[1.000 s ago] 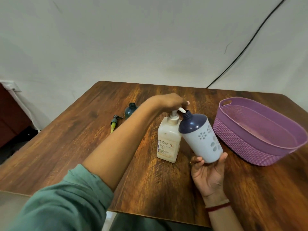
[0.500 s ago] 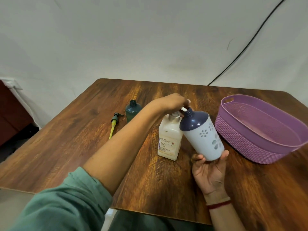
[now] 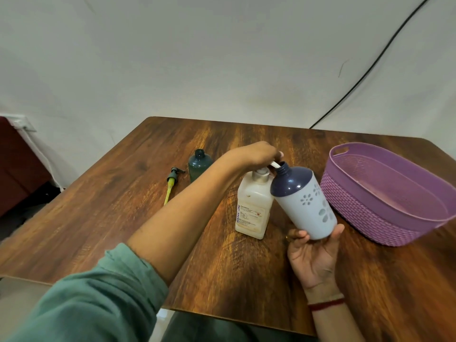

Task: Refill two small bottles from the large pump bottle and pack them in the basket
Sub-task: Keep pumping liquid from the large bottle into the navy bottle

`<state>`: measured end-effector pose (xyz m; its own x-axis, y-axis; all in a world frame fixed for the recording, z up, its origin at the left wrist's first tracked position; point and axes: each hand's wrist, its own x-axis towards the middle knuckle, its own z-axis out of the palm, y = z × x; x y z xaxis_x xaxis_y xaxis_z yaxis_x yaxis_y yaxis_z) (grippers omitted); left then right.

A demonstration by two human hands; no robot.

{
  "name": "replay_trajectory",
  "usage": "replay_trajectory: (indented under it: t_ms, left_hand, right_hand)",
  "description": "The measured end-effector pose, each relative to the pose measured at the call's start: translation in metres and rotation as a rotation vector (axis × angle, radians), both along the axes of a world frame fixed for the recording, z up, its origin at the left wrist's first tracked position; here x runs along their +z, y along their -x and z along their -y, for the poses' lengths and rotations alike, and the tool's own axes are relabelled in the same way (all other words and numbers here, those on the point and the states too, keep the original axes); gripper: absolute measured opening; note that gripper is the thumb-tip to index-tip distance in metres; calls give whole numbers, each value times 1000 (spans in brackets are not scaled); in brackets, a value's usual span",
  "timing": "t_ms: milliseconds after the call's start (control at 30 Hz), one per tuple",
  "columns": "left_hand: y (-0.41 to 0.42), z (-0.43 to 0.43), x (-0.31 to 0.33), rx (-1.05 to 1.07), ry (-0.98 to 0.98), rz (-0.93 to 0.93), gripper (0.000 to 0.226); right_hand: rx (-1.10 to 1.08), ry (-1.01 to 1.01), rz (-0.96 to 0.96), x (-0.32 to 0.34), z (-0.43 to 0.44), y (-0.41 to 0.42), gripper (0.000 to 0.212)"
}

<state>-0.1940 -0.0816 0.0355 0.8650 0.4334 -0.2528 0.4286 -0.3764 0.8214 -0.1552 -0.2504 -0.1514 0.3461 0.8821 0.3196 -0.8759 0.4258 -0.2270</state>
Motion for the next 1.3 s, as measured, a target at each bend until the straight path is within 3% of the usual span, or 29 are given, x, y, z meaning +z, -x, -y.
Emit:
replay_trajectory:
  t_ms: [233,367,700,1300]
  left_hand:
    - [2,-2,8,-74,-44,-30,25]
    - [1,-3,1,-59,37,3,28]
    - [6,-1,10,-92,-1,-13,32]
    - [4,2,0,-17,65,36,31]
  right_hand:
    - [-16,27,-25,-3,3,-2,56]
    - [2,-3,-37,-2,2,-2,55]
    - [-226,165,-84,13,11,7,64]
    - [-207,211,-164,27,9,17,68]
